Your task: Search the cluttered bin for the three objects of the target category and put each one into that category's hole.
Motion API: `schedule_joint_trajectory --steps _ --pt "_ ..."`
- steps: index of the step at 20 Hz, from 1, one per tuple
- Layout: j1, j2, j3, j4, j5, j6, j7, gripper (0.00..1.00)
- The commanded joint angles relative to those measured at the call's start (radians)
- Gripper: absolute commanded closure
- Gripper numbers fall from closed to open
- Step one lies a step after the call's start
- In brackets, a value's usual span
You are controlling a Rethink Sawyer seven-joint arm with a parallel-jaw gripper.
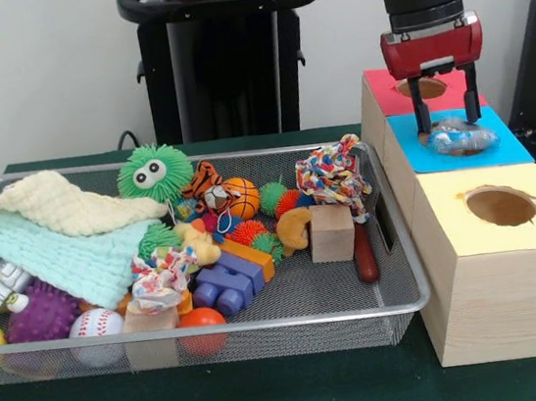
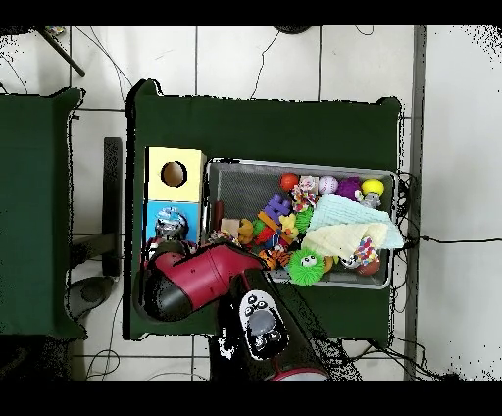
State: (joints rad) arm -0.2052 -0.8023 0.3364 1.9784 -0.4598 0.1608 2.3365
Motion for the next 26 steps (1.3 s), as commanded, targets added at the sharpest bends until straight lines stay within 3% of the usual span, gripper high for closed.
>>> schedule_joint_trajectory --steps 1,9,18,20,22,26 --pt "-0.010 -0.012 -0.046 -0.071 -0.032 -0.018 0.029 0.00" --pt "-0.047 -0.066 -0.001 -0.017 0.009 0.071 0.002 0.00" --pt "-0.069 -0.086 0.040 0.003 0.022 0.086 -0.010 0.00" --pt "-0.095 -0.122 0.088 0.022 0.040 0.115 -0.039 0.00" --pt "-0.101 -0.175 0.088 0.040 0.072 0.186 -0.055 0.00" --pt "-0.022 -0.233 -0.065 0.022 0.076 0.274 0.026 0.00"
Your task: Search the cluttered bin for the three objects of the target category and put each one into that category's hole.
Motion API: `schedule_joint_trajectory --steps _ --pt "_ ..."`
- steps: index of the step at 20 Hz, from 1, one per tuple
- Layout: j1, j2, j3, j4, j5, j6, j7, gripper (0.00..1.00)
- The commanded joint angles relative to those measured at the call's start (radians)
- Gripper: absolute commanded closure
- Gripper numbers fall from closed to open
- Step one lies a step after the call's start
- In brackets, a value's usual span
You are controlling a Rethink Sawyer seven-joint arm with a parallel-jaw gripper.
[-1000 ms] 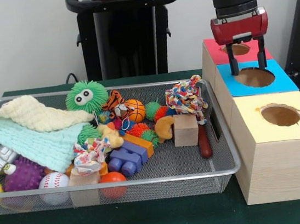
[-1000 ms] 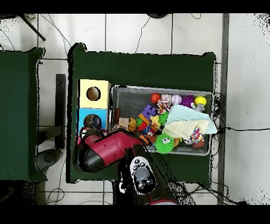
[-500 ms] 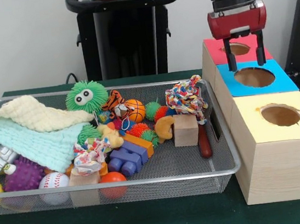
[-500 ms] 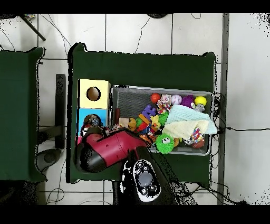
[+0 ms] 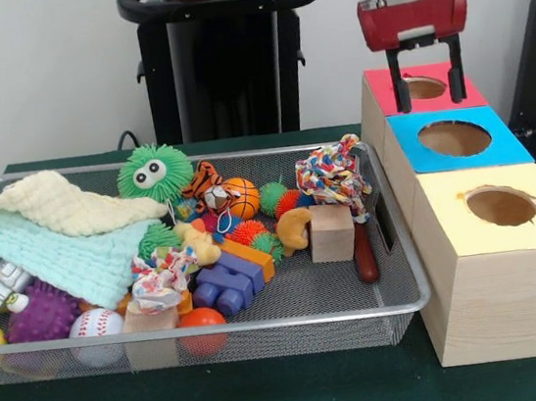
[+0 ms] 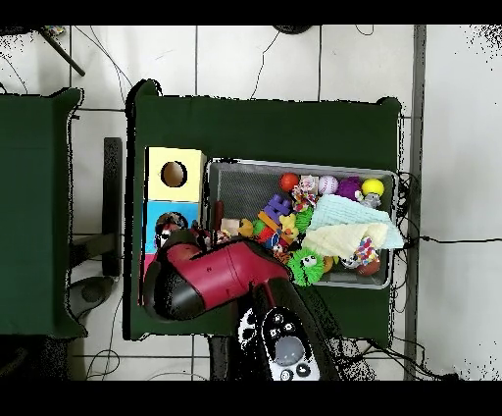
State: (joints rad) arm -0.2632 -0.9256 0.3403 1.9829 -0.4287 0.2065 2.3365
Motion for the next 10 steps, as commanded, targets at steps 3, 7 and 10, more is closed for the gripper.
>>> schedule_joint_trajectory --steps 3,7,10 --pt "0.166 -0.089 -0.243 -0.026 0.023 0.233 0.211 0.00" --pt "0.323 -0.007 -0.443 -0.062 0.080 0.179 0.429 0.00" --pt "0.386 0.032 -0.531 -0.086 0.138 0.193 0.497 0.00"
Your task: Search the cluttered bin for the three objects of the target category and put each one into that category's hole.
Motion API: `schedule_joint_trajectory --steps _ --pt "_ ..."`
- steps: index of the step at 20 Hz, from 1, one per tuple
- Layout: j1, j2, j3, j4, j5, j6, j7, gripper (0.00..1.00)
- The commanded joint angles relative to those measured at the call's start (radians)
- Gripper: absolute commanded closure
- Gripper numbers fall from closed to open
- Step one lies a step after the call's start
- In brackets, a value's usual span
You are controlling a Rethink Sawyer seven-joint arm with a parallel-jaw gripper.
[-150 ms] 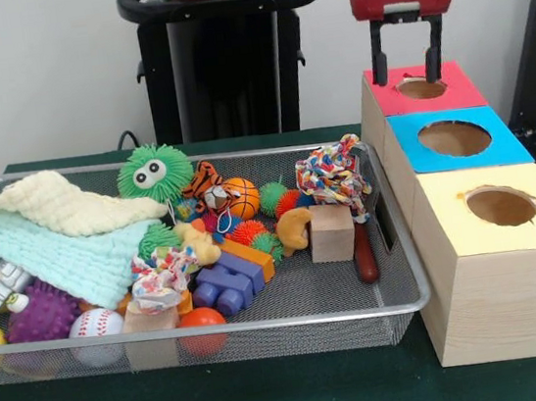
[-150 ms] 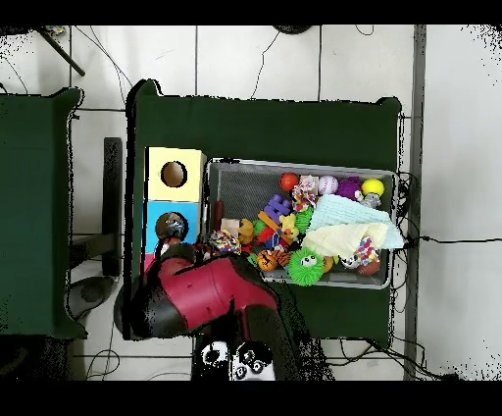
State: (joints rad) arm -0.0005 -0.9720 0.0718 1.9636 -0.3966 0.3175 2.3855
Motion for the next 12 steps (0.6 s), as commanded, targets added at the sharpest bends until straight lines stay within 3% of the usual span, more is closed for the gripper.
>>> schedule_joint_trajectory --steps 1,5,8,12 --pt "0.144 0.092 -0.291 -0.075 0.126 0.087 0.470 0.00" --pt "0.166 0.115 -0.323 -0.076 0.191 0.078 0.456 0.00" --pt "0.162 0.154 -0.301 -0.070 0.229 0.033 0.435 0.00" --pt "0.175 0.203 -0.307 -0.047 0.330 -0.093 0.501 0.00"
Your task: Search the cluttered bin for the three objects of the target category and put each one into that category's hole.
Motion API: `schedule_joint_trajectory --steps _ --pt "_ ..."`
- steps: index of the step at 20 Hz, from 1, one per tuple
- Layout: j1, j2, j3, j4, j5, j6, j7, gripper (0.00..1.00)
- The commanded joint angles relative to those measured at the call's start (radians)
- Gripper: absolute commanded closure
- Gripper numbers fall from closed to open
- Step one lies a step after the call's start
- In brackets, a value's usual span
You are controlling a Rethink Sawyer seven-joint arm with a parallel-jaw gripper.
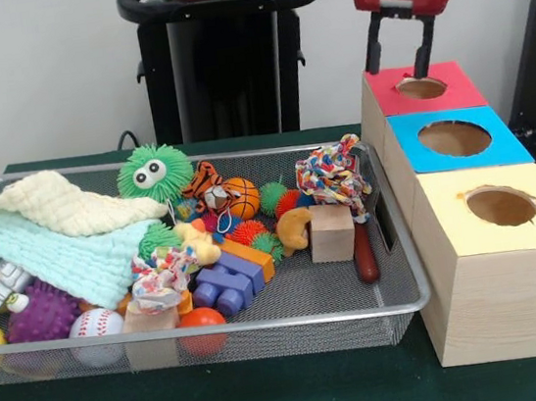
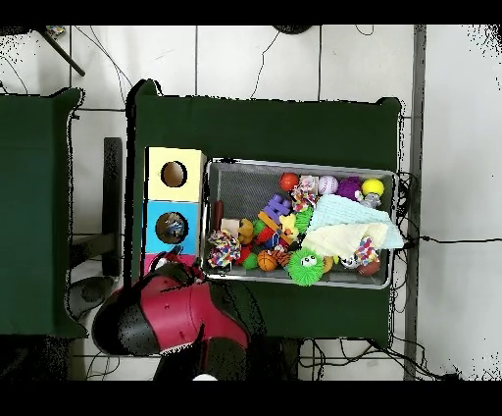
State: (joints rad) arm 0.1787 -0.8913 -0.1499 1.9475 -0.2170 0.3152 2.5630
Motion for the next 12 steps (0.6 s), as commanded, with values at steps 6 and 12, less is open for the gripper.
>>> schedule_joint_trajectory --steps 6,12 --pt "0.009 0.190 -0.112 -0.047 0.214 -0.190 0.296 0.00" --pt "0.064 0.205 -0.166 -0.084 0.230 -0.201 0.215 0.00"
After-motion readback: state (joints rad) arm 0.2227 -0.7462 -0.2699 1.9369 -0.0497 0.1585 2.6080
